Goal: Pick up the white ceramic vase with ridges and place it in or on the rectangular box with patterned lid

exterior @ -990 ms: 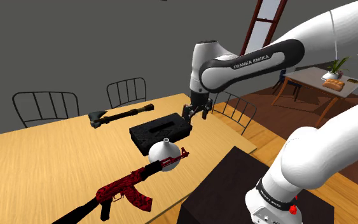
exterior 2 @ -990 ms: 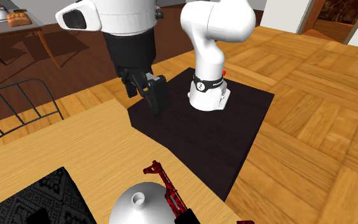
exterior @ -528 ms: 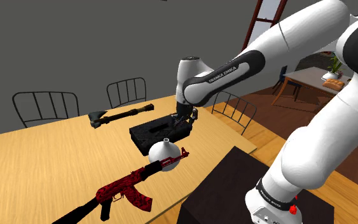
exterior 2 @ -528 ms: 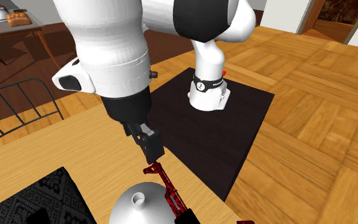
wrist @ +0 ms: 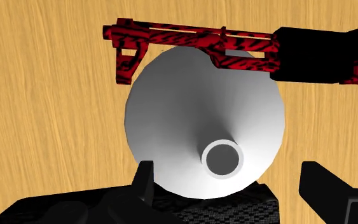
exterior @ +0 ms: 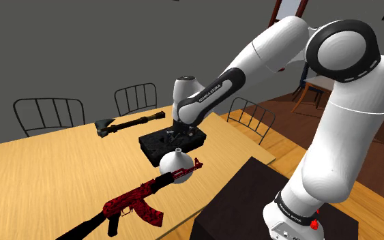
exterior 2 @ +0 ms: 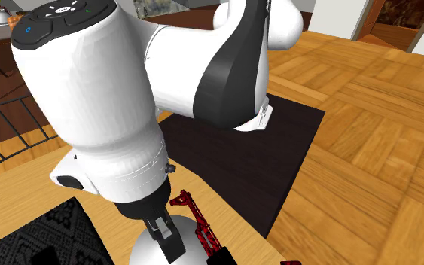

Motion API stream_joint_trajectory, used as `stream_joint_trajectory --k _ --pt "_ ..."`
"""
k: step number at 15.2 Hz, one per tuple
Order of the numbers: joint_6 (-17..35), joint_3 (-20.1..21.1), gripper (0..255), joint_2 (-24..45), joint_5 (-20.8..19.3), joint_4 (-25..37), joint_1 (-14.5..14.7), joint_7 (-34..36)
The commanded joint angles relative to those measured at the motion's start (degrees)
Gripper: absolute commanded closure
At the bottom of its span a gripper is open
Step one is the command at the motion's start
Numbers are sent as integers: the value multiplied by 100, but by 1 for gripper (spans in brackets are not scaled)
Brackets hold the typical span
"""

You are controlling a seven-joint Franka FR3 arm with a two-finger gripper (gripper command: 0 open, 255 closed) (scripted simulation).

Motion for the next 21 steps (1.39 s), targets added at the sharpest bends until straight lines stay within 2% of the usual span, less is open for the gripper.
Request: stream_joint_trajectory --k 1,7,14,15,21 --pt "156 -4 0 145 -20 -2 11 33" --pt "557 -36 0 519 -106 -32 38 94" --pt "555 -36 0 519 -106 -30 39 94" --pt "555 -36 255 519 -106 -30 39 94" --pt "555 -37 255 519 -106 -30 38 93"
